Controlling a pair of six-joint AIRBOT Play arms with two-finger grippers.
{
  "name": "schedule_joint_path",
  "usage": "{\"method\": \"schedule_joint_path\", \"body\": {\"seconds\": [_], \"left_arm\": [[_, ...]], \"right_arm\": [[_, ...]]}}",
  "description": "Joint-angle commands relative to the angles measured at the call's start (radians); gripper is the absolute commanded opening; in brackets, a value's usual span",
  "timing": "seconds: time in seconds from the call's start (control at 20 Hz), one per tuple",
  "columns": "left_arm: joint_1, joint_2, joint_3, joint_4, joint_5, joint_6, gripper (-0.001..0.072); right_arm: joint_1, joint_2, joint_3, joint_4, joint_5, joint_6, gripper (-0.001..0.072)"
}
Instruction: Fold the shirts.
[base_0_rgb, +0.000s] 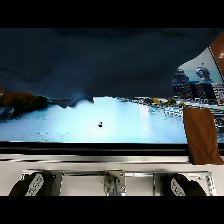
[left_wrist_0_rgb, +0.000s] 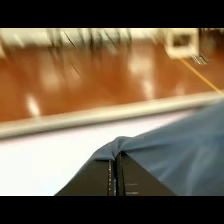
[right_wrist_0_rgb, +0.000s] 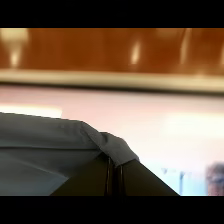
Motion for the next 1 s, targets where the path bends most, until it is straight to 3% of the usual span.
{"method": "schedule_joint_path", "body": {"seconds": [0.0, 0.1, 0.35, 0.7, 0.8, 0.95], "left_arm": [[0.066, 0.093, 0.228, 0.086, 0.026, -0.131, 0.0035], [0.066, 0.147, 0.226, 0.127, -0.018, -0.138, 0.0036], [0.066, 0.178, 0.195, 0.275, -0.285, -0.137, 0.0035], [0.066, 0.115, -0.217, 0.197, -0.287, -0.074, 0.0036], [0.064, 0.061, -0.362, 0.16, -0.284, -0.045, 0.0035], [0.014, -0.055, -0.544, 0.159, -0.192, -0.039, 0.0035]], "right_arm": [[-0.014, 0.209, 0.112, -0.177, 0.042, 0.097, 0.0066], [-0.014, 0.273, 0.112, -0.251, 0.146, 0.122, 0.0066], [-0.014, 0.279, 0.111, -0.386, 0.359, 0.122, 0.0066], [-0.013, -0.033, 0.071, -0.414, 0.757, 0.112, 0.0066], [-0.009, -0.135, -0.025, -0.407, 0.732, 0.112, 0.0066], [-0.009, -0.309, -0.171, -0.384, 0.541, 0.138, 0.0066]]}}
